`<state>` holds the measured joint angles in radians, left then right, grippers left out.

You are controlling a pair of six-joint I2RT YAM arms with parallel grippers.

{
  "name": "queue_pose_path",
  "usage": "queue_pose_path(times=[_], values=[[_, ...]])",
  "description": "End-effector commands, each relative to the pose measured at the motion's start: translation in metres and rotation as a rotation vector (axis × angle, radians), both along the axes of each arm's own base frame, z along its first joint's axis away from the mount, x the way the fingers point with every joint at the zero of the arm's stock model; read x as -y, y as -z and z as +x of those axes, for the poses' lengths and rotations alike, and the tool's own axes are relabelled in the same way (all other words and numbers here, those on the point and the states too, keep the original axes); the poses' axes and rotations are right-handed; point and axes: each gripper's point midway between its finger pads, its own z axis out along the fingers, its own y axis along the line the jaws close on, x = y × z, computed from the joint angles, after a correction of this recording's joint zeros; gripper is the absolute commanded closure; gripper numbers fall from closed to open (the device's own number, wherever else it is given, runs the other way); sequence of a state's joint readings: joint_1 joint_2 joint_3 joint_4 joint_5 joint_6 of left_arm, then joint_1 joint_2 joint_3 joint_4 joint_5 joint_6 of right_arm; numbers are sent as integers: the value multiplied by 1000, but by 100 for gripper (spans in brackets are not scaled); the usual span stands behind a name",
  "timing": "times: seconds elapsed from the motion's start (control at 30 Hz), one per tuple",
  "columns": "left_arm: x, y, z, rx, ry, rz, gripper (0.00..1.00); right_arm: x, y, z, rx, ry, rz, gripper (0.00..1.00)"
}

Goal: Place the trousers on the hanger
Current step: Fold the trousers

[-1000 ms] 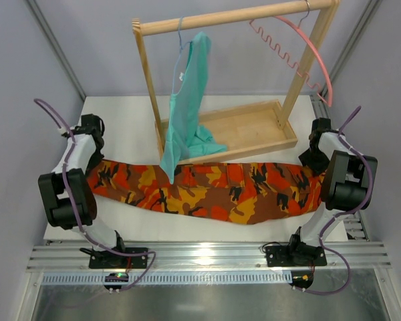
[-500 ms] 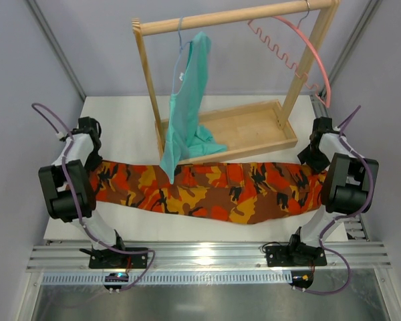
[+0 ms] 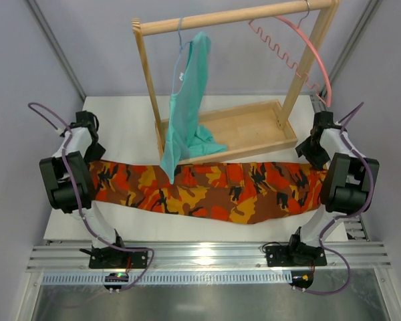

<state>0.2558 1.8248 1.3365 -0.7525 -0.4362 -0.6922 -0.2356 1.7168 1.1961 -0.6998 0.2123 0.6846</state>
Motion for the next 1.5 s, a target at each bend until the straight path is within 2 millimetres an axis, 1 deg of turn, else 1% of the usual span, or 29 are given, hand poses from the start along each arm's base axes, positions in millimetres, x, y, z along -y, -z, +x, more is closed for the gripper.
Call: queue_pose_path(times=[0.0, 0.03, 0.07, 0.1, 0.13, 0.17, 0.2, 0.27, 0.3, 0.33, 0.37, 0.43, 0.47, 0.53, 0.6, 0.7, 0.73, 0.77, 0.8, 0.83, 0.87, 0.9, 0.93, 1.03, 1.1, 1.2, 1.27, 1.33, 1.47], values=[[3, 13, 7, 29, -43, -27, 41, 9, 6, 1, -64, 64, -14, 31], [3, 27, 4, -7, -51, -31, 41, 10, 8, -1, -90, 73, -14, 31], [3, 34, 2, -26, -59, -32, 41, 14, 7, 4, -91, 96, -23, 31], [-1, 38, 1, -46, -77, -10, 42, 20, 9, 2, -112, 121, -42, 31], [-3, 50, -13, -129, -97, -2, 43, 21, 18, -1, -148, 143, -38, 32], [-6, 50, -15, -150, -106, 13, 44, 23, 19, -2, -158, 159, -34, 33], [-14, 51, -24, -185, -130, 56, 45, 28, 24, -6, -181, 180, -44, 35], [-21, 52, -43, -255, -154, 72, 48, 34, 26, -15, -223, 213, -64, 39], [-34, 49, -56, -280, -193, 93, 48, 39, 28, -20, -240, 230, -68, 41], [-38, 46, -71, -324, -215, 87, 48, 41, 32, -28, -280, 239, -72, 43], [-42, 41, -80, -325, -235, 82, 49, 44, 33, -34, -307, 244, -88, 48], [-58, 37, -98, -319, -294, 75, 49, 54, 35, -47, -357, 264, -115, 51], [-60, 33, -108, -313, -315, 74, 49, 57, 34, -53, -369, 276, -124, 53], [-65, 33, -112, -293, -330, 68, 49, 68, 32, -58, -358, 321, -143, 54], [-68, 34, -113, -299, -331, 82, 50, 70, 30, -57, -330, 330, -140, 55], [-66, 41, -109, -287, -334, 57, 50, 75, 24, -46, -277, 341, -175, 55], [-69, 34, -99, -246, -344, 48, 51, 76, 24, -43, -264, 357, -179, 55], [-65, 33, -90, -210, -344, 17, 51, 76, 24, -40, -251, 355, -173, 55], [-64, 30, -80, -171, -330, -2, 50, 70, 24, -35, -234, 345, -144, 55], [-63, 22, -68, -129, -307, -23, 50, 67, 23, -31, -220, 328, -129, 55], [-62, 15, -64, -122, -284, -25, 50, 64, 19, -27, -215, 292, -127, 55], [-60, 5, -66, -145, -268, 16, 48, 58, 10, -23, -198, 259, -134, 53], [-60, -8, -61, -116, -259, 39, 46, 56, 4, -24, -194, 246, -143, 50], [-47, -23, -49, -39, -219, 22, 42, 48, -13, -22, -135, 232, -141, 47], [-40, -26, -42, -20, -194, 12, 42, 42, -13, -26, -124, 230, -114, 47], [-33, -19, -41, -34, -178, 2, 42, 36, -14, -27, -129, 194, -88, 47], [-36, -8, -41, -63, -178, 10, 42, 37, -18, -28, -123, 181, -99, 47], [-42, -4, -43, -97, -183, 32, 42, 35, -22, -26, -102, 153, -95, 47], [-45, 4, -32, -71, -177, 41, 42, 33, -20, -28, -90, 117, -88, 47]])
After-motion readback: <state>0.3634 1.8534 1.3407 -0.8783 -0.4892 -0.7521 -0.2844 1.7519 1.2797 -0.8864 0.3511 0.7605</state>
